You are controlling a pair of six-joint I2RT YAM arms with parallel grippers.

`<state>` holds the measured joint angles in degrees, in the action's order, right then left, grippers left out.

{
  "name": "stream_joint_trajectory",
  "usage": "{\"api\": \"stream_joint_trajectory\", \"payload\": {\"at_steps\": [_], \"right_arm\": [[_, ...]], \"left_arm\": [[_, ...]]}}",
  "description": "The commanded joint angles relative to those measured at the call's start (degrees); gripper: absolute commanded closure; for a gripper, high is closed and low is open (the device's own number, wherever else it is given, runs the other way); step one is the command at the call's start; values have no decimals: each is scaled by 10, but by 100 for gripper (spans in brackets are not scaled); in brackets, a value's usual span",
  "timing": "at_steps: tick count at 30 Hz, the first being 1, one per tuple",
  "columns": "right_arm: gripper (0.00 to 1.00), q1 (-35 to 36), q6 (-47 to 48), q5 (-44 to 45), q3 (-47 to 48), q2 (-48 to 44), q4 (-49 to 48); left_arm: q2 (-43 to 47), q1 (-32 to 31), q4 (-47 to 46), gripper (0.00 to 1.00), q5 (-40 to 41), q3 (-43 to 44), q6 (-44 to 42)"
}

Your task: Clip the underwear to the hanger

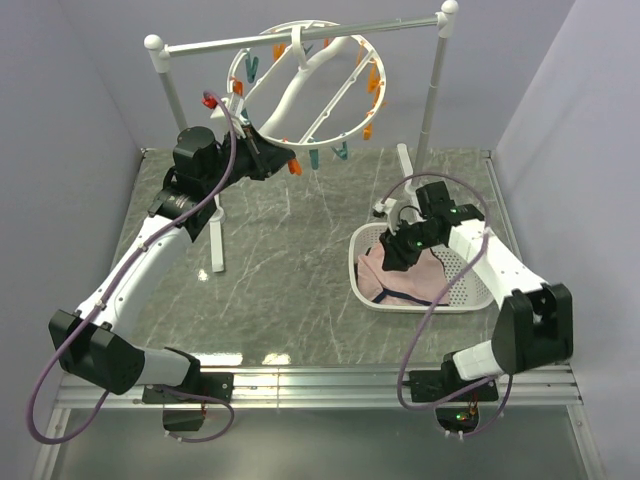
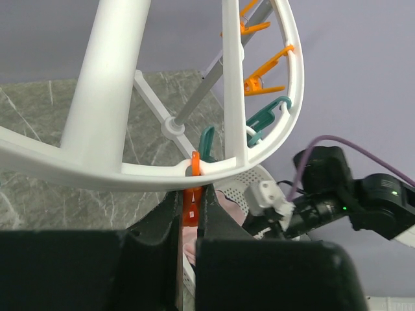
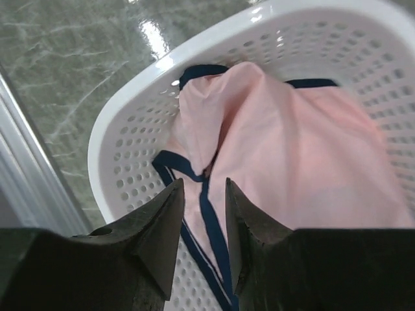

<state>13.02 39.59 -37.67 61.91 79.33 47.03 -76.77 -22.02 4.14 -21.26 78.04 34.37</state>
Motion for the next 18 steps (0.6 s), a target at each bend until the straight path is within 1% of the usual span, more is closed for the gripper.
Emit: {"api": "stream_joint_trajectory", "payload": {"at_steps": [1,7,14,17,18], "right_arm": [[60,3,-46,-38,11,25,1],[59,14,-87,1,-32,61,-68],[57,42,-109,11,-37,93,-83],[55,46,-116,19,-43,101,-97],[52,47,-118,26,-43,108,-99]], "left_arm": [[0,2,-5,100,-9,8,6],[0,2,-7,100,-10,8,6],[-5,2,-7,100,-10,7,3],[-4,2,-9,100,-9,4,4],[-2,2,-9,100,-10,4,5]]}}
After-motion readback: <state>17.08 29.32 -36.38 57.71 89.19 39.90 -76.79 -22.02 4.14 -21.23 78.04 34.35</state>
